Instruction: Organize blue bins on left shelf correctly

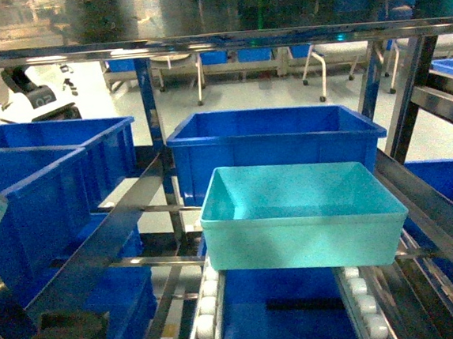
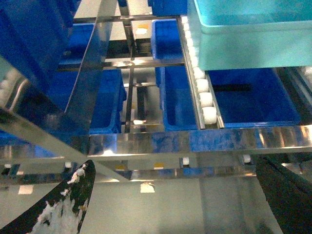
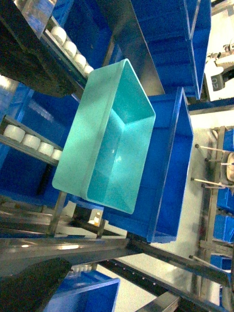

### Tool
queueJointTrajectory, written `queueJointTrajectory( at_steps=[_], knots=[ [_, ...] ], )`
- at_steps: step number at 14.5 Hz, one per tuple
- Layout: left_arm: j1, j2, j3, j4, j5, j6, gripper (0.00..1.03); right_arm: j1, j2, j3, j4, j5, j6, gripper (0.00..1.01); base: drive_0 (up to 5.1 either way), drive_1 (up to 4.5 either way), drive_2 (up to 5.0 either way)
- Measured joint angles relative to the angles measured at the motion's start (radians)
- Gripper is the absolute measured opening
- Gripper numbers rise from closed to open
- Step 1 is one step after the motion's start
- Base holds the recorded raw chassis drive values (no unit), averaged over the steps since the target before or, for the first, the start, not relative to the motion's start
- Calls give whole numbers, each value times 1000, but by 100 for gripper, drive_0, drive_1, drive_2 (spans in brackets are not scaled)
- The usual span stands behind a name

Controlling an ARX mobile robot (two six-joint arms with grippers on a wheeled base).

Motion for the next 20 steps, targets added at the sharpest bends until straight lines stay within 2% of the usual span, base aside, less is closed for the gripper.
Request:
queueJointTrajectory(
  at_steps=[2,3,6,7,8,9,10,11,12,13,14,15,18,19,20],
  knots=[
    [-12,-185,-33,-164,-63,-54,98,-66,-227,-45,-175,-34,0,98,0,0,0],
    [-26,-264,-37,-234,-105,-83,98,-81,-301,-48,-180,-34,-12,98,0,0,0],
    [-32,-274,-38,-244,-117,-106,98,-81,-309,-32,-222,-5,-34,98,0,0,0],
    [-32,-251,-79,-82,-135,-81,95,-63,-299,-48,-133,62,-16,94,0,0,0],
    [4,-206,-228,309,-123,23,81,-21,-330,-80,-48,214,32,79,0,0,0],
    [61,-272,-296,423,-78,122,68,-8,-397,-106,-82,287,59,66,0,0,0],
    [117,-449,-276,530,-31,174,54,13,-462,-129,-131,314,72,51,0,0,0],
    [167,-562,-278,467,19,199,39,27,-526,-148,-182,329,79,37,0,0,0],
    [203,-596,-298,378,53,212,28,43,-581,-160,-217,338,80,26,0,0,0],
    [237,-638,-298,341,91,217,15,58,-640,-169,-263,364,81,13,0,0,0],
    [266,-707,-298,300,121,218,2,121,-698,-179,-314,430,82,1,0,0,0],
    [292,-756,-298,266,147,220,2,143,-747,-188,-355,425,83,2,0,0,0],
    [356,-852,-298,156,211,220,2,135,-895,-193,-485,437,84,2,0,0,0],
    [436,-897,-298,122,306,222,2,135,-942,-193,-526,437,84,2,0,0,0],
    [485,-921,-298,98,314,220,2,135,-990,-193,-566,438,84,2,0,0,0]
  ],
)
